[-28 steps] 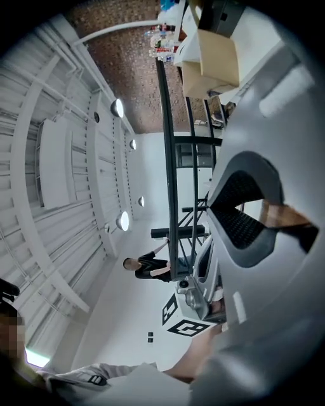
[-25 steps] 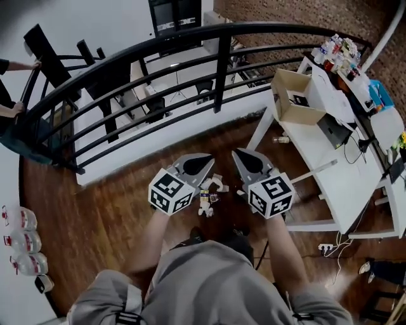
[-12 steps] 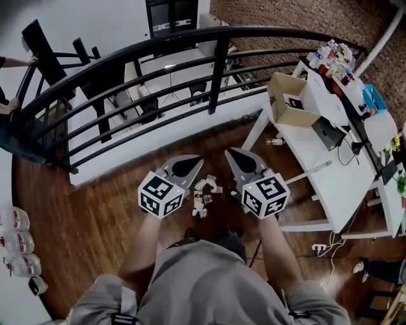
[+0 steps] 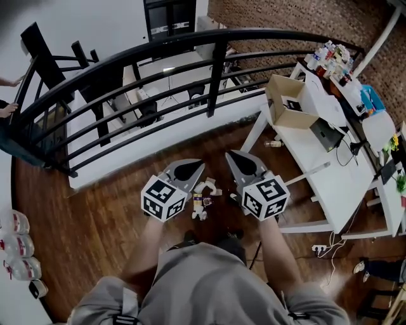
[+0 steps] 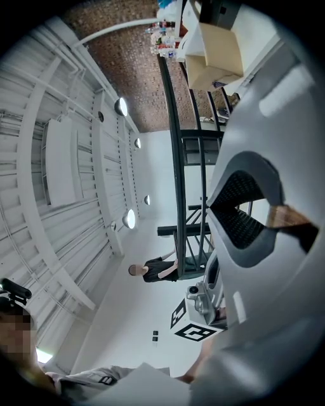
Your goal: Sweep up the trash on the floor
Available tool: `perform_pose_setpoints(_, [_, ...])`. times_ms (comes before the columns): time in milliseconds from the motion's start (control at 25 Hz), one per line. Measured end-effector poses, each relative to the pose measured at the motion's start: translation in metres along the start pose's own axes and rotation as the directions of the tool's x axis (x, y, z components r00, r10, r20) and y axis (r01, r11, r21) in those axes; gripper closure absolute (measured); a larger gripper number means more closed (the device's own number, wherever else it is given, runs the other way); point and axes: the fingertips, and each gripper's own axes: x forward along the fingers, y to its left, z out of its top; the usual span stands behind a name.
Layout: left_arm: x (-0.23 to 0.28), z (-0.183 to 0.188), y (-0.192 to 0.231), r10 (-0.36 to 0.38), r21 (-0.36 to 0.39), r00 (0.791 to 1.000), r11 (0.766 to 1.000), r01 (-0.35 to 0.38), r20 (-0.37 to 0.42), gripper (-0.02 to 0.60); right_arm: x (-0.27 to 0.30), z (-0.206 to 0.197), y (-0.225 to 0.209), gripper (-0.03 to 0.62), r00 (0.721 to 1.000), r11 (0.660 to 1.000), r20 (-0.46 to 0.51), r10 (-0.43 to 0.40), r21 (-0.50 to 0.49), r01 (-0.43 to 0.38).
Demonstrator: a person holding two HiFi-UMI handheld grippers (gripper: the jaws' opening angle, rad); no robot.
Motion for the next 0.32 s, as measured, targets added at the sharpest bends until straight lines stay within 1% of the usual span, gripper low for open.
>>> perform_pose_setpoints(320, [0.0040, -0.0030, -0.0029, -0.006, -0.007, 1.000, 1.000, 0.006, -0.007, 0.577, -0.0005, -0.0030, -0.0028, 0.594, 1.000, 1.000, -0.006, -0.005, 0.004, 0.005])
